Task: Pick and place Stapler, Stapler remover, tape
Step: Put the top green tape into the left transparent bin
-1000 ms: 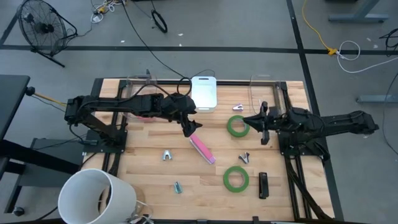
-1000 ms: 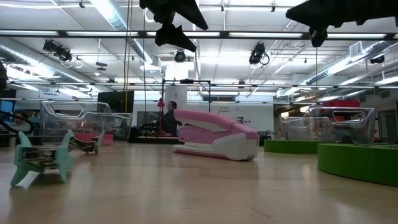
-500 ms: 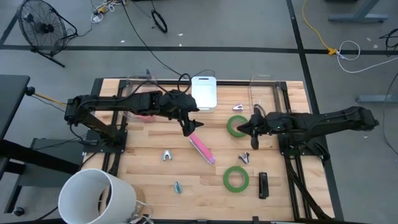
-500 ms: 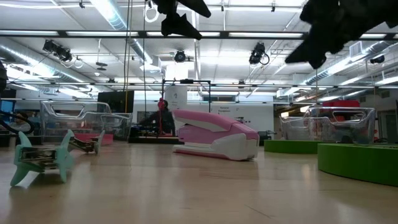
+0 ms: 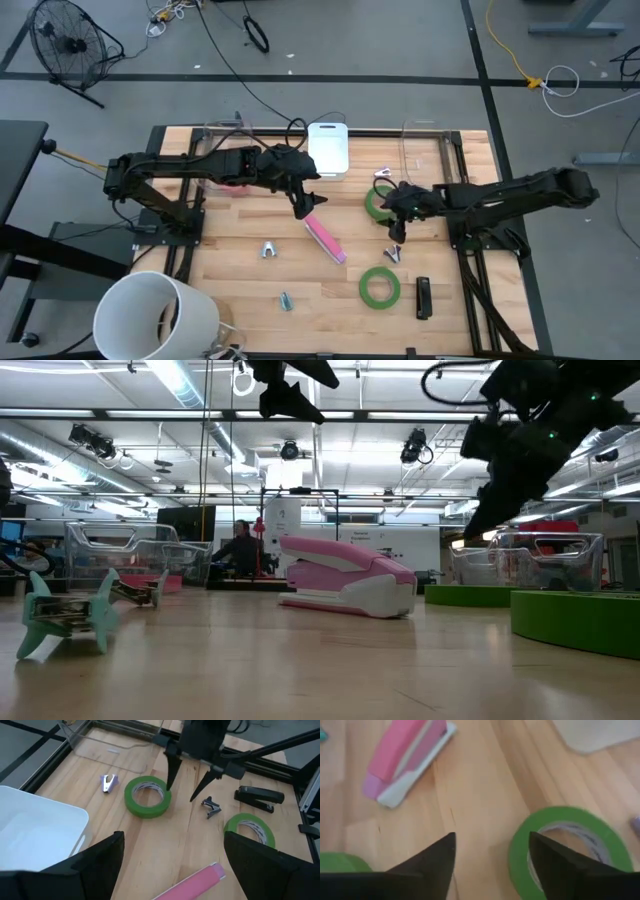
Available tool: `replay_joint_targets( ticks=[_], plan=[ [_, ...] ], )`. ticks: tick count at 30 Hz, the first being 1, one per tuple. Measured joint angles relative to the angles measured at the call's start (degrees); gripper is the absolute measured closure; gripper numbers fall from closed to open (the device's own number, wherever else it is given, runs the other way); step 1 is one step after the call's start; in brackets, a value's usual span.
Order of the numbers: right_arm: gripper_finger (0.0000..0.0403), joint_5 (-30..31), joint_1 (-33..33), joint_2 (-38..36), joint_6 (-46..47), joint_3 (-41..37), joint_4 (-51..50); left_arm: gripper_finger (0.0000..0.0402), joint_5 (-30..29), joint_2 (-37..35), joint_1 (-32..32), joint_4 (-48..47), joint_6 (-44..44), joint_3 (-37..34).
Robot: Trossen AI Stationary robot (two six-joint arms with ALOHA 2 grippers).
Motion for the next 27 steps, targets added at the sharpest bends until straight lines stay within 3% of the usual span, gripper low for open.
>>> replay_joint_targets(
  ticks=[4, 12, 27],
  plan=[
    [0.0116, -2.9, -2.8, 3.5, -0.2, 0.0, 0.0, 0.0060, 0.0, 0.0, 0.0, 0.0, 0.0, 0.0],
    [0.0127, -4.4, -7.5, 10.0, -5.3, 0.0, 1.5, 0.0060, 0.0, 0.0, 0.0, 0.0, 0.1, 0.0],
    [0.0139, -3.8, -8.7, 19.8, -6.4, 0.1, 2.7, 0.0060, 0.0, 0.0, 0.0, 0.0, 0.1, 0.0]
  ],
)
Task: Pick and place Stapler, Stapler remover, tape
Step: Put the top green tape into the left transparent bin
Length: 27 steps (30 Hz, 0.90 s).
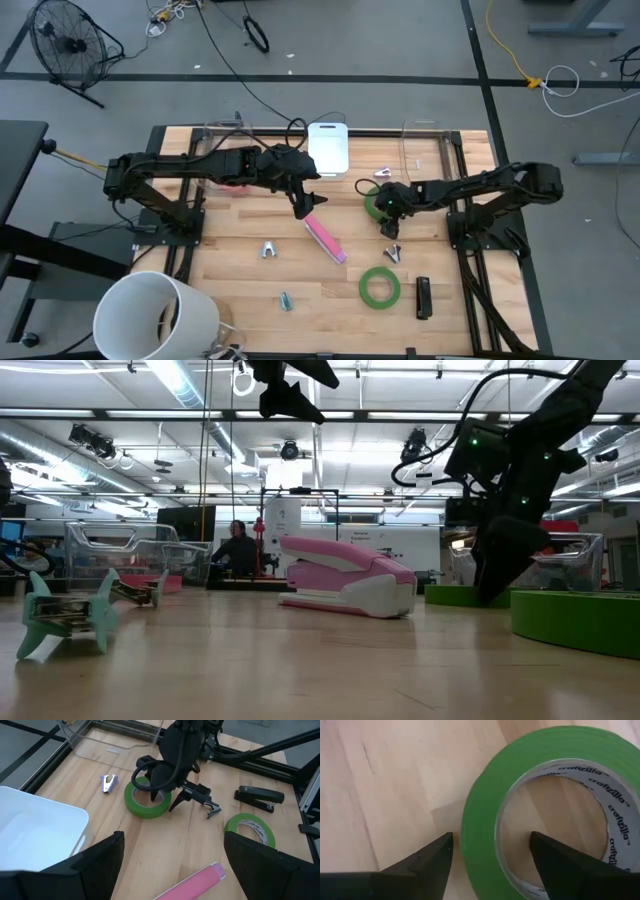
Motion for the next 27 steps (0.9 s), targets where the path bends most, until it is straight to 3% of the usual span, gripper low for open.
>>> replay_joint_targets(
  ticks=[7, 16, 27],
  plan=[
    [0.0189, 0.3, 0.0, 0.2, 0.4, 0.0, 0.0, 0.0060, 0.0, 0.0, 0.0, 0.0, 0.0, 0.0],
    [0.0331, -0.7, -0.1, 0.3, 0.0, 0.9, -1.2, 0.0060, 0.0, 0.0, 0.0, 0.0, 0.0, 0.0],
    [0.0331, -5.8, 0.2, 0.5, -2.9, 8.1, -5.3, 0.0060, 0.2, 0.0, 0.0, 0.0, -0.1, 0.0]
  ],
)
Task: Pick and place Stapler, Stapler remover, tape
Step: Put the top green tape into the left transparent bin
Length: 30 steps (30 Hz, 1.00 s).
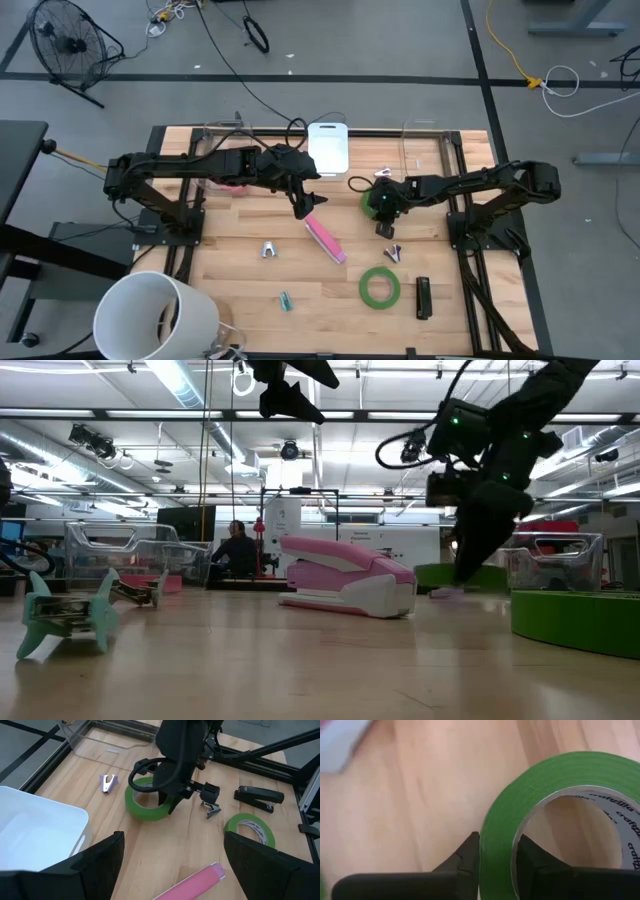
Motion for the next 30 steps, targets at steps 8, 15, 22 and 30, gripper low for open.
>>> replay_joint_targets(
  ticks=[8, 15, 22, 30],
  plan=[
    [0.0331, 0.3, 0.0, -0.1, -1.4, 7.4, -7.0, 0.0060, 0.4, 0.0, 0.0, 0.0, 0.0, 0.0],
    [0.0331, -0.9, 0.7, -0.3, -3.6, 15.1, -12.9, 0.0060, 0.4, -0.7, 0.0, 0.2, 0.0, 0.0],
    [0.0331, -4.3, 0.9, -7.2, -2.9, 18.1, -12.5, 0.0060, 0.3, -3.5, 0.0, 0.8, 1.1, 0.0],
    [0.0331, -3.9, 0.9, -20.0, 0.5, 18.1, 2.6, 0.0060, -5.2, -5.5, 0.0, 7.2, 2.7, 0.0]
  ],
)
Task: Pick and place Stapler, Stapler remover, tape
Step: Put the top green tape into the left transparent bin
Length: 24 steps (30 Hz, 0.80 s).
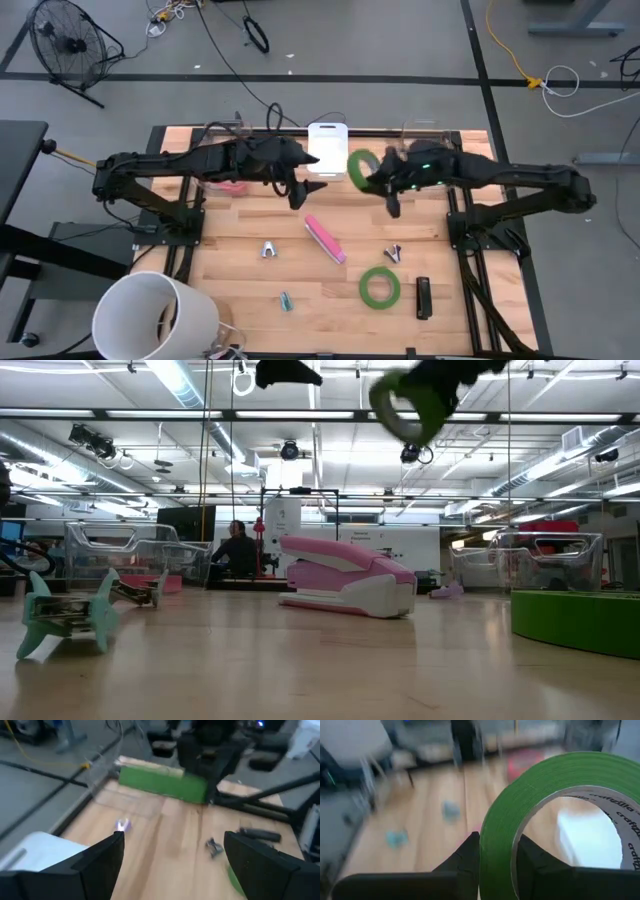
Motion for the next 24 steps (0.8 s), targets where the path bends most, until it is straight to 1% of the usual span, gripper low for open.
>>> replay_joint_targets(
  ticks=[3, 7, 11, 14, 18, 24],
  plan=[
    [0.0331, -0.6, 0.0, -3.4, 1.9, 0.0, 7.1, 0.0060, -0.3, 0.1, 0.0, 4.5, 4.3, 0.0],
    [0.0331, -3.8, 0.0, -5.8, 4.8, 0.0, 17.5, 0.0060, -0.3, 0.1, 0.0, 10.3, 8.7, 0.0],
    [0.0331, -8.5, 0.0, -5.7, 7.7, 0.0, 27.8, 0.0060, -1.1, 0.1, 0.0, 15.1, 9.6, 0.0],
    [0.0331, -10.6, 0.0, -4.9, 10.4, 0.0, 33.9, 0.0060, -2.1, 0.1, 0.0, 18.0, 9.3, 0.0],
    [0.0331, -12.6, 0.3, -3.5, 12.1, 0.0, 36.0, 0.0060, -4.3, 0.1, 0.1, 18.8, 9.2, 0.0],
    [0.0331, -12.9, 1.8, -0.5, 12.0, 0.0, 36.4, 0.0060, -6.1, 0.1, 0.4, 20.0, 9.2, 0.0]
  ],
)
